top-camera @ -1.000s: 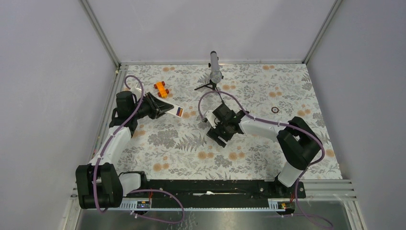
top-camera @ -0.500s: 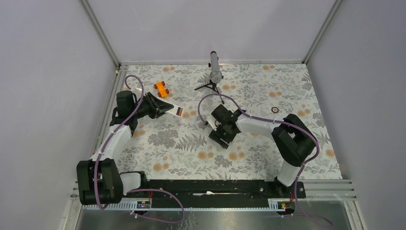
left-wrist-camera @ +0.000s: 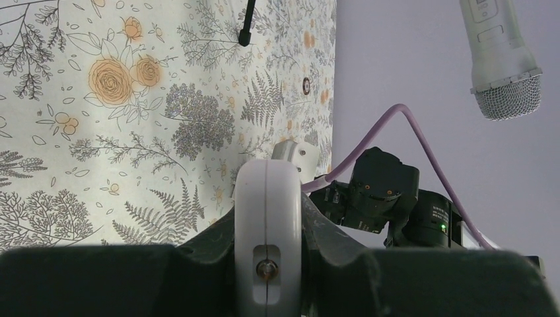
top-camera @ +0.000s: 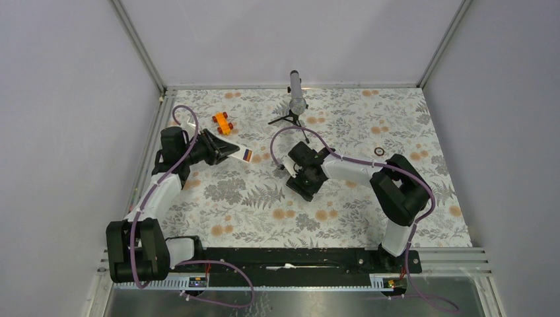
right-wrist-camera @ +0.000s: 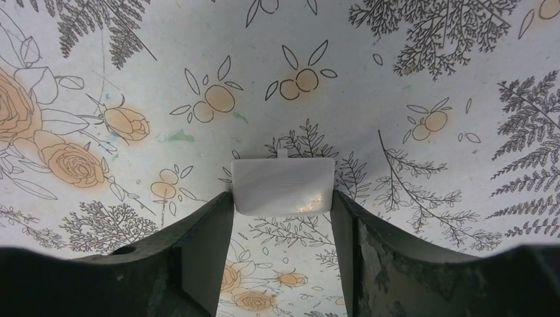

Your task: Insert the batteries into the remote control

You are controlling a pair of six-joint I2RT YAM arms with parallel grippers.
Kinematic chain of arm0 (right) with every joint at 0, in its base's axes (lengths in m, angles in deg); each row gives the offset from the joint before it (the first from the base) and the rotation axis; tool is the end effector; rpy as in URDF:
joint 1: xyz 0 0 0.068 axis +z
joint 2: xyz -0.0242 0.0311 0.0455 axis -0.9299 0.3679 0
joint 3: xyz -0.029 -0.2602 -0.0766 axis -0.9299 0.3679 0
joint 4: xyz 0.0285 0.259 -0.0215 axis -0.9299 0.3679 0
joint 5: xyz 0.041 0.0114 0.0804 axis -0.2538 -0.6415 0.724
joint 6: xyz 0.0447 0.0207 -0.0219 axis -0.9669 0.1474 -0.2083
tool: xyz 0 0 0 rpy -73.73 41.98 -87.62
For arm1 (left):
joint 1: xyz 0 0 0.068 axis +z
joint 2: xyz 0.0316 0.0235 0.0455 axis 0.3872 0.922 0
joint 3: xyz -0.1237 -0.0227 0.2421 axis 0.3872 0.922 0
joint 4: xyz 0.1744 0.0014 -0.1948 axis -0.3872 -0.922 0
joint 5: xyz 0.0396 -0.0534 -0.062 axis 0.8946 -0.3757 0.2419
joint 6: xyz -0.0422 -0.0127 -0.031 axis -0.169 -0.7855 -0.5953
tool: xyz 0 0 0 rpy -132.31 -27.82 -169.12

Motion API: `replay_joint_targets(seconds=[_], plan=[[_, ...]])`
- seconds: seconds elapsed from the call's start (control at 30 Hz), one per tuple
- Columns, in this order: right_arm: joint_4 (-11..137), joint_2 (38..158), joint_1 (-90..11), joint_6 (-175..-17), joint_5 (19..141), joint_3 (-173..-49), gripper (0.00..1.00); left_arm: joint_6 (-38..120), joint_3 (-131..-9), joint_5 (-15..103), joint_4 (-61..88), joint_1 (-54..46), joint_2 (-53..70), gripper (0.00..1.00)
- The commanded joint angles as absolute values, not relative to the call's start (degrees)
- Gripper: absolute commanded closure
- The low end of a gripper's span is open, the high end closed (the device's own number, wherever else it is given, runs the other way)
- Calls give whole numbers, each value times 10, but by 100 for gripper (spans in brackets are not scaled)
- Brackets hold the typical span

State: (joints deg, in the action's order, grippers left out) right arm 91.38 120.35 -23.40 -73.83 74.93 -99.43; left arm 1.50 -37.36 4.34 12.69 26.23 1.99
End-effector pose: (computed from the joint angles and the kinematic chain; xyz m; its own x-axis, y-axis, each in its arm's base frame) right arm 0.2453 0.2476 0.1583 -0.4462 -0.8187 -0.3614 -0.8660 0.4969 -0.0564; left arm 0.2543 -0.0110 0.2472 -0.7709 -0.5732 -0.2777 0.0151 0.4194 -0.9077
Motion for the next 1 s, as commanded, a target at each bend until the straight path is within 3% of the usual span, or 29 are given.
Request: replay_joint_targets(seconds=[0.0, 0.2, 0.4, 0.57, 0.67, 0.8, 0.97], plan=[[952, 1210, -230, -753, 740, -1012, 35, 10, -370, 26, 164, 266, 5, 100], [959, 1203, -230, -752, 736, -1011, 31, 8, -364, 26, 166, 267, 2, 100], [936, 1213, -230, -751, 740, -1006, 45, 3, -357, 25, 174, 266, -1, 100], [929, 1225, -230, -752, 730, -1017, 34, 2, -354, 20, 179, 266, -3, 100], [929, 1227, -230, -750, 736, -1019, 34, 1, -353, 19, 179, 267, -5, 100], [930, 1224, -230, -753, 752, -1017, 56, 2, -353, 18, 179, 267, -6, 100], [927, 1199, -230, -763, 728, -1017, 61, 8, -348, 17, 178, 266, -6, 100]])
